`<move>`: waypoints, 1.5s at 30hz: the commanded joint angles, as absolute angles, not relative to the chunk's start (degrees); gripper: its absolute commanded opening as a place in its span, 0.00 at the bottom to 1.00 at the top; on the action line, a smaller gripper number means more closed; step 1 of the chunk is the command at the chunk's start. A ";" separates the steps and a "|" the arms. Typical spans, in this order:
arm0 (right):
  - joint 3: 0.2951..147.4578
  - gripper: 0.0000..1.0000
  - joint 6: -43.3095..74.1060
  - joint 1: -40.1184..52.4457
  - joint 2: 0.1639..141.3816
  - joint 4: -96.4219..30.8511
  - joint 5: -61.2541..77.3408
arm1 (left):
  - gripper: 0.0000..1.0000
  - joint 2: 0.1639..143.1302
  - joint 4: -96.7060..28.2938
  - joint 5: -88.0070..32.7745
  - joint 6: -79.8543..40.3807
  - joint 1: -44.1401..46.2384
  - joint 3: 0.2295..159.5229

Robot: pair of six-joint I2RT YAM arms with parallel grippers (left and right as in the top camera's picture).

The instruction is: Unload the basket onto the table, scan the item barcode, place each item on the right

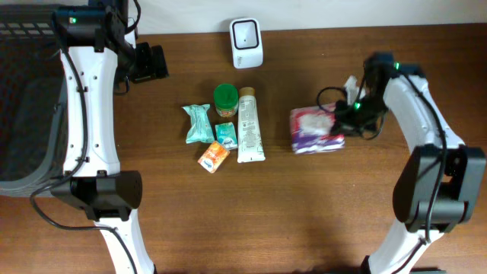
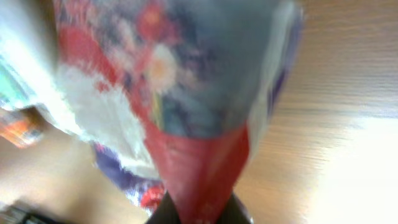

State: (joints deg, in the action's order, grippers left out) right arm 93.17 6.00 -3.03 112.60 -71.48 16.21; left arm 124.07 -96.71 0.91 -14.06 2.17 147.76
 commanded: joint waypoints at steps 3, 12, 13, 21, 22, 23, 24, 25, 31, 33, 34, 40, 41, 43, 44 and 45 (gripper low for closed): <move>101.25 0.04 30.59 5.19 110.00 -82.61 -30.04 | 0.99 123.11 -96.73 1.30 -13.37 2.07 148.11; 84.88 0.27 29.85 15.77 110.08 -67.20 -26.11 | 0.99 123.11 -96.73 1.30 -13.37 2.07 148.11; 85.69 0.42 28.51 18.13 110.08 -65.76 -22.98 | 0.99 123.11 -96.73 1.30 -13.37 2.07 148.11; 102.74 0.84 25.67 26.22 110.08 -66.46 -9.45 | 0.99 123.11 -96.73 1.30 -13.37 2.07 148.11; 105.82 0.87 24.56 25.17 110.08 -68.88 -9.45 | 0.99 123.11 -96.73 1.30 -13.37 2.07 148.11; 109.16 0.90 22.59 23.05 110.08 -71.64 -9.41 | 0.99 123.11 -96.73 1.30 -13.37 2.07 148.11; 111.48 0.95 20.82 19.94 110.08 -74.22 -9.41 | 0.99 123.11 -96.73 1.30 -13.37 2.07 148.11; 111.90 1.00 18.57 16.93 110.08 -75.53 -9.06 | 0.99 123.11 -96.73 1.30 -13.37 2.07 148.11; 106.85 0.99 -4.05 -6.04 111.61 -76.51 24.05 | 0.99 123.11 -96.73 1.30 -13.37 2.07 148.11; 104.18 0.99 -10.26 -10.04 112.73 -75.68 31.86 | 0.99 123.11 -96.73 1.30 -13.37 2.07 148.11; 102.02 0.99 -11.81 -12.05 113.75 -73.65 35.40 | 0.99 123.11 -96.73 1.30 -13.37 2.07 148.11; 92.20 0.82 -11.77 -15.77 118.76 -58.50 47.83 | 0.99 123.11 -96.73 1.30 -13.37 2.07 148.11; 91.07 0.82 -11.73 -15.73 119.81 -56.42 48.18 | 0.99 123.11 -96.73 1.30 -13.37 2.07 148.11; 89.45 0.82 -11.68 -15.73 122.04 -53.56 48.38 | 0.99 123.11 -96.73 1.30 -13.37 2.07 148.11; 88.84 0.82 -11.57 -15.57 123.68 -52.47 48.51 | 0.99 123.11 -96.73 1.30 -13.37 2.07 148.11; 88.71 0.82 -11.57 -15.27 125.49 -52.21 48.97 | 0.99 123.11 -96.73 1.30 -13.37 2.07 148.11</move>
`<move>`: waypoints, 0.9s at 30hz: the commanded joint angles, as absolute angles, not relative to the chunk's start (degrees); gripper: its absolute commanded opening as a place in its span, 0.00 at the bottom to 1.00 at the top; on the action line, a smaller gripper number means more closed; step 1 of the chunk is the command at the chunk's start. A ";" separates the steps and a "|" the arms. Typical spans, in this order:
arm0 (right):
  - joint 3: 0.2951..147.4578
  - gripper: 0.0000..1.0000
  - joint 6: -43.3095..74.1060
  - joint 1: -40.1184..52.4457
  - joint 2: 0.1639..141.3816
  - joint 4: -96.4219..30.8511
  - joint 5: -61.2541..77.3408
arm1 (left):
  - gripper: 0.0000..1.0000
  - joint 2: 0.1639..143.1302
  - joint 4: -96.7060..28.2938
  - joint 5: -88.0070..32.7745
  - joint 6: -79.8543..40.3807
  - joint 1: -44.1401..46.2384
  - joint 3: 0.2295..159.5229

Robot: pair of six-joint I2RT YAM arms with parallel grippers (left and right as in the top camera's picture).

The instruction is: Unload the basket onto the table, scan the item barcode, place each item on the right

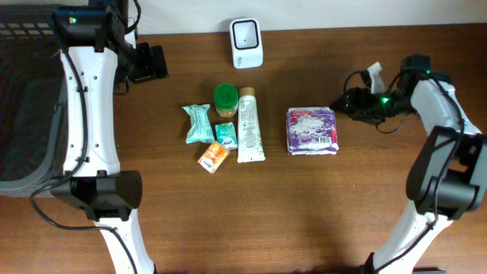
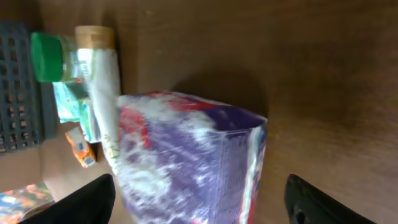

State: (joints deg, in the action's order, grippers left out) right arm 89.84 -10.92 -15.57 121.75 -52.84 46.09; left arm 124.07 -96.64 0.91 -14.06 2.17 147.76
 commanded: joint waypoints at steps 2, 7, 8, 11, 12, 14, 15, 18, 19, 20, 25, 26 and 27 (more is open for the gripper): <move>88.68 0.74 -11.55 -14.09 129.03 -52.27 50.70 | 0.99 123.11 -96.73 1.30 -13.37 2.07 148.11; 88.71 0.40 -11.57 -11.14 129.51 -59.18 52.29 | 0.99 123.11 -96.73 1.30 -13.37 2.07 148.11; 88.71 0.37 -11.57 -11.05 128.99 -60.66 52.29 | 0.99 123.11 -96.73 1.30 -13.37 2.07 148.11; 88.71 0.37 -11.55 -10.98 125.99 -67.85 54.00 | 0.99 123.11 -96.71 1.30 -13.37 2.07 148.11; 88.71 0.32 -11.55 -10.98 124.92 -70.85 55.13 | 0.99 123.11 -96.73 1.30 -13.37 2.07 148.11; 88.71 0.30 -11.55 -10.96 122.26 -75.90 54.83 | 0.99 123.11 -96.73 1.30 -13.37 2.07 148.11; 88.71 0.30 -11.55 -10.83 121.08 -76.58 54.83 | 0.99 123.11 -96.71 1.30 -13.37 2.07 148.11; 88.71 0.31 -9.67 -10.90 118.76 -76.31 53.43 | 0.99 123.11 -96.73 1.30 -13.37 2.07 148.11; 88.71 0.31 -9.47 -10.87 118.48 -75.88 53.47 | 0.99 123.11 -96.73 1.30 -13.37 2.07 148.11; 88.71 0.31 -8.47 -10.87 118.30 -74.61 54.46 | 0.99 123.11 -96.73 1.30 -13.37 2.07 148.11; 88.66 0.30 23.62 -10.33 118.39 -50.13 55.31 | 0.99 123.11 -96.73 1.30 -13.37 2.07 148.11; 88.66 0.31 31.81 -9.76 118.39 -46.81 51.20 | 0.99 123.11 -96.73 1.30 -13.37 2.07 148.11; 88.66 0.30 36.29 -9.28 118.39 -45.76 47.92 | 0.99 123.11 -96.73 1.30 -13.37 2.07 148.11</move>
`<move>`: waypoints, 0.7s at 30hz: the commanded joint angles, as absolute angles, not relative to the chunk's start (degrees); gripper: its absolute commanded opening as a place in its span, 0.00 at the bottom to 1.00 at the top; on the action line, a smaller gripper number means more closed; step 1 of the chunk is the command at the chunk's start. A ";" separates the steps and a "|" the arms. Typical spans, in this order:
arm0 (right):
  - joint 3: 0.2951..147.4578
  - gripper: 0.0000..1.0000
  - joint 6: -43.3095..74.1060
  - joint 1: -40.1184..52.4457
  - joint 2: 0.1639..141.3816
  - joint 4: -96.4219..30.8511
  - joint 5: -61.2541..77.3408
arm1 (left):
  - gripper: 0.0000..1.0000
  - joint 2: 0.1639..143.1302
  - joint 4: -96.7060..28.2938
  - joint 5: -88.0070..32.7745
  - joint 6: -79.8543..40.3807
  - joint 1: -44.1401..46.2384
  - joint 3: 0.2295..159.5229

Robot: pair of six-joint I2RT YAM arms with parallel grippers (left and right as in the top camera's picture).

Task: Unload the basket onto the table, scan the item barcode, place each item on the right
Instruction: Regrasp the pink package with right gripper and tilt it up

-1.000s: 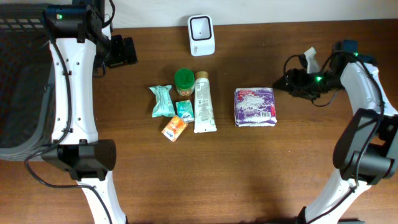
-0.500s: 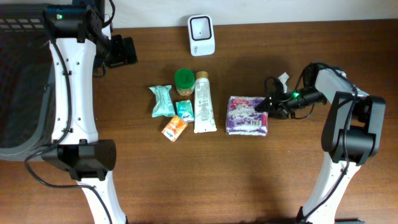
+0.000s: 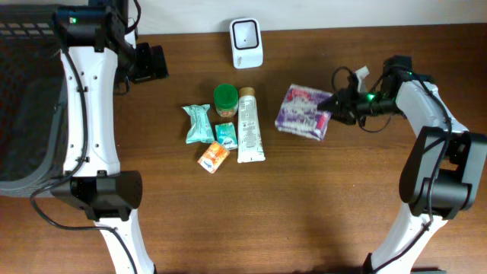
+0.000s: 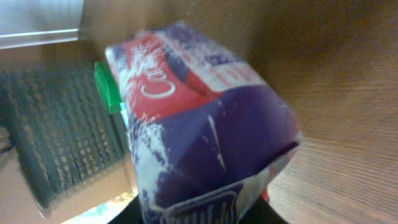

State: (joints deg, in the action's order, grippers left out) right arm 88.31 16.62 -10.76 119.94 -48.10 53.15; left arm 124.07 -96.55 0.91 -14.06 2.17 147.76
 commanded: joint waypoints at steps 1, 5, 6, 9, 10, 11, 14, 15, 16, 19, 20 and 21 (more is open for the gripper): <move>88.66 0.32 39.48 -8.67 118.39 -45.28 44.82 | 0.99 123.11 -96.73 1.30 -13.37 2.07 148.11; 88.66 0.77 31.05 -4.86 118.41 -46.17 43.33 | 0.99 123.11 -96.71 1.30 -13.37 2.07 148.11; 88.66 0.83 24.47 -3.22 118.41 -49.19 41.52 | 0.99 123.11 -96.73 1.30 -13.37 2.07 148.11; 88.77 0.87 13.39 -1.28 118.41 -57.91 33.06 | 0.99 123.11 -96.73 1.30 -13.37 2.07 148.11; 89.34 0.86 9.93 -1.41 118.41 -61.19 32.10 | 0.99 123.11 -96.73 1.30 -13.37 2.07 148.11; 91.05 0.86 5.89 -1.98 118.41 -65.84 32.08 | 0.99 123.11 -96.73 1.30 -13.37 2.07 148.11; 97.80 0.86 -2.37 -3.09 118.41 -74.98 32.03 | 0.99 123.11 -96.73 1.30 -13.37 2.07 148.11; 101.78 0.86 -6.07 -3.86 118.41 -76.01 32.03 | 0.99 123.11 -96.73 1.30 -13.37 2.09 148.11; 103.24 0.86 -6.87 -4.34 118.41 -74.35 32.12 | 0.99 123.11 -96.73 1.30 -13.37 2.09 148.11; 103.00 0.92 -9.67 -6.02 118.58 -60.58 32.12 | 0.99 123.11 -96.73 1.30 -13.37 2.07 148.11; 102.26 0.96 -10.41 -6.11 118.74 -57.65 32.05 | 0.99 123.11 -96.73 1.30 -13.37 2.07 148.11; 101.75 0.99 -10.52 -6.13 118.91 -55.70 32.08 | 0.99 123.11 -96.73 1.30 -13.37 2.07 148.11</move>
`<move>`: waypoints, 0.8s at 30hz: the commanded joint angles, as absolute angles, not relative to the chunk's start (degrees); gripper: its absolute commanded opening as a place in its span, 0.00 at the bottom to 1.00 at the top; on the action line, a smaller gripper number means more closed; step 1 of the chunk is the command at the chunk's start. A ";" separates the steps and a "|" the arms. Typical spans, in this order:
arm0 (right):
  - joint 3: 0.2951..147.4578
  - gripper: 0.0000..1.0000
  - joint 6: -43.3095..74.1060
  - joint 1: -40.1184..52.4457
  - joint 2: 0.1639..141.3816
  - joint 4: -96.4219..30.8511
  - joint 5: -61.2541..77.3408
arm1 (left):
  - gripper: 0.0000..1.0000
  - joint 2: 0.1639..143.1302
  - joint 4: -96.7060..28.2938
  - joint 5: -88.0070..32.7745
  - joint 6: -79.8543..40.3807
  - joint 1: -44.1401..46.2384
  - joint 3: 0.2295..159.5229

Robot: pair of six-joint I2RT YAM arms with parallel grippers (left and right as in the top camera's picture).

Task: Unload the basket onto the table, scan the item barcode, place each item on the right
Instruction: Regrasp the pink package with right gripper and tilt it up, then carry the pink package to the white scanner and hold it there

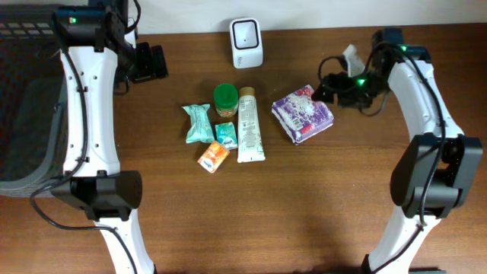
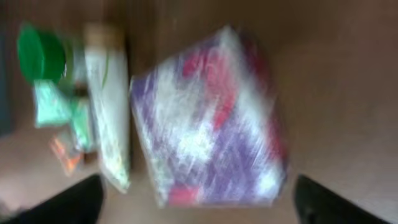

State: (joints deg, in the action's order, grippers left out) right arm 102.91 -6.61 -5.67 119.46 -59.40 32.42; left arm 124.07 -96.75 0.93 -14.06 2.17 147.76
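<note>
A purple and white tissue pack point(image 1: 303, 114) lies turned at an angle on the brown table, right of the middle. It fills the blurred right wrist view, where the pack point(image 2: 208, 124) sits between and beyond the fingers. My right gripper point(image 1: 329, 90) is open just up and right of the pack, not touching it; its dark fingertips point(image 2: 78, 199) stand wide apart at the lower corners of the wrist view, around the gripper's midpoint point(image 2: 199, 205). The white scanner point(image 1: 246, 33) stands at the table's back edge. My left gripper point(image 1: 149, 62) hangs at the far left back, away from everything.
A row of small items lies left of the pack: a white tube point(image 1: 249, 125), a green-lidded jar point(image 1: 225, 97), a teal packet point(image 1: 198, 123), a small teal pack point(image 1: 226, 135) and an orange packet point(image 1: 214, 157). A dark basket point(image 1: 23, 114) stands off the table's left side.
My right gripper was shut on the tissue pack, holding it tilted. Now it is open and a little farther back, and the pack lies on the table, turned.
First my right gripper was shut on the pack at the right of the table. Then it was open to the right with the pack lying flat. Then it held the pack tilted, nearer the scanner. Now the pack lies released and rotated. The left arm stayed still.
</note>
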 commanded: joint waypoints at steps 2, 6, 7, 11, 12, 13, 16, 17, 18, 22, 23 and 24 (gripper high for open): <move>101.56 0.99 -10.50 -6.13 120.09 -53.17 32.34 | 0.99 123.11 -96.73 1.30 -13.37 2.09 148.11; 101.56 0.99 -10.48 -5.98 125.47 -52.03 34.26 | 0.99 123.11 -96.73 1.30 -13.37 2.07 148.11; 101.56 0.99 -10.50 -5.98 126.98 -52.84 35.92 | 0.99 123.11 -96.73 1.30 -13.37 2.07 148.11; 101.56 0.81 -10.50 -5.98 128.62 -61.21 45.91 | 0.99 123.11 -96.73 1.30 -13.37 2.07 148.11; 101.56 0.81 -10.50 -5.98 128.62 -63.48 46.65 | 0.99 123.11 -96.73 1.30 -13.37 2.07 148.11; 101.56 0.80 -10.52 -5.96 128.62 -66.65 46.89 | 0.99 123.11 -96.73 1.30 -13.37 2.07 148.11; 101.56 0.68 -13.08 -5.96 128.22 -76.01 49.39 | 0.99 123.11 -96.73 1.30 -13.37 2.07 148.11; 101.58 0.68 -12.93 -5.98 127.92 -77.97 49.71 | 0.99 123.11 -96.73 1.30 -13.37 2.07 148.11; 101.58 0.68 -12.80 -6.04 127.50 -79.26 49.74 | 0.99 123.11 -96.73 1.30 -13.37 2.07 148.11; 101.58 0.77 -3.25 -6.48 127.35 -70.70 36.42 | 0.99 123.11 -96.73 1.30 -13.37 2.07 148.11; 101.58 0.88 3.07 -6.52 127.35 -68.18 29.54 | 0.99 123.11 -96.73 1.30 -13.37 2.09 148.11; 101.56 0.94 3.70 -6.50 127.44 -66.48 28.14 | 0.99 123.11 -96.73 1.30 -13.37 2.09 148.11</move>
